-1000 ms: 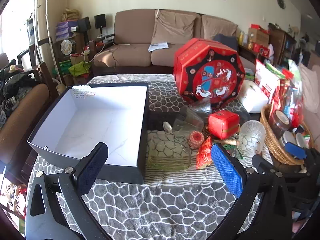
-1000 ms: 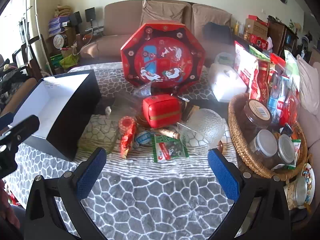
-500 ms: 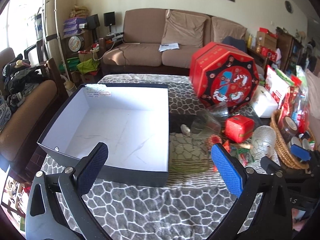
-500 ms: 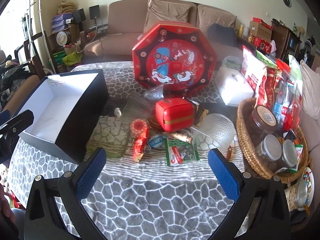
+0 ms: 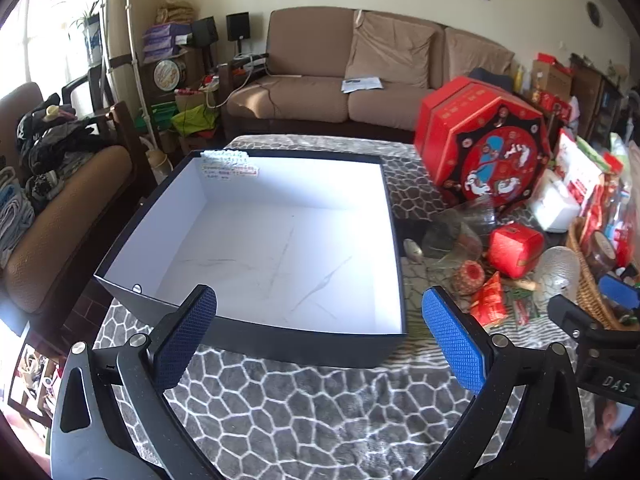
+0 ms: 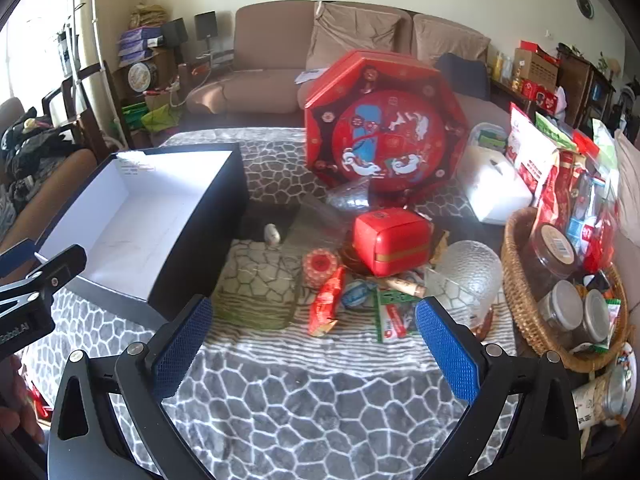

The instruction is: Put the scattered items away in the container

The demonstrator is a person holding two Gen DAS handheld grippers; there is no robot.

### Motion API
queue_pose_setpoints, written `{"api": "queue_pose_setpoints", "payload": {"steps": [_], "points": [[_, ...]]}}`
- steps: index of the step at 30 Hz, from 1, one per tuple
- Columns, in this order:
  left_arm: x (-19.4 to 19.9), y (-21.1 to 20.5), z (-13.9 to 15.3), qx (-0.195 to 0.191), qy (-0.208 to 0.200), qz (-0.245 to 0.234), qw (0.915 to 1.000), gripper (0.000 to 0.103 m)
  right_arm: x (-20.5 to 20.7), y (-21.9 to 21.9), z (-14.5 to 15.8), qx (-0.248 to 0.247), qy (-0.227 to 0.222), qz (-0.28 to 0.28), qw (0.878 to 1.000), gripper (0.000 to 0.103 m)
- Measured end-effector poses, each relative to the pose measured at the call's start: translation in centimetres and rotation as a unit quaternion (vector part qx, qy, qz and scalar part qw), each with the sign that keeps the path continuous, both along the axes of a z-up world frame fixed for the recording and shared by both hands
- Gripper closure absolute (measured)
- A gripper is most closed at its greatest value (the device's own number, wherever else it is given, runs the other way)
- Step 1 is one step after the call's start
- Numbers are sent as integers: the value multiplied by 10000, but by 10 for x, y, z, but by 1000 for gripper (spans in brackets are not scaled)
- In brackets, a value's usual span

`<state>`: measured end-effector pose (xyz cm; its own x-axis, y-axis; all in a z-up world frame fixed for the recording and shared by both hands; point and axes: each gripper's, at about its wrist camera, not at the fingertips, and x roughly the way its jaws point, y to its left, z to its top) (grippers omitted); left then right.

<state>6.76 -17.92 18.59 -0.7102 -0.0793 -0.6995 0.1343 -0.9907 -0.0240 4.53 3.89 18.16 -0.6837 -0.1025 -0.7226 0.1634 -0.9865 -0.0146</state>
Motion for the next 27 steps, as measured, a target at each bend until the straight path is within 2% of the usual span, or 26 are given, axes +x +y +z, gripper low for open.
{"api": "queue_pose_setpoints", "payload": {"steps": [5,9,14,27], "points": [[-2,-12,-5,-11,-57,45,10000,0,-2,-4,-4,-28,-40,38,10000,0],[-1,-5,-7,32,-40,-80,10000,0,-5,2,-10,-25,-90,10,10000,0],[-5,30,-12,45,-43,-467,9989,0,-11,31,-22,2,-204,-195,9996,0],[-30,131,-33,218,-152,-1343,9906,0,-24,148,-54,11,-454,-1006,9939,0]]}}
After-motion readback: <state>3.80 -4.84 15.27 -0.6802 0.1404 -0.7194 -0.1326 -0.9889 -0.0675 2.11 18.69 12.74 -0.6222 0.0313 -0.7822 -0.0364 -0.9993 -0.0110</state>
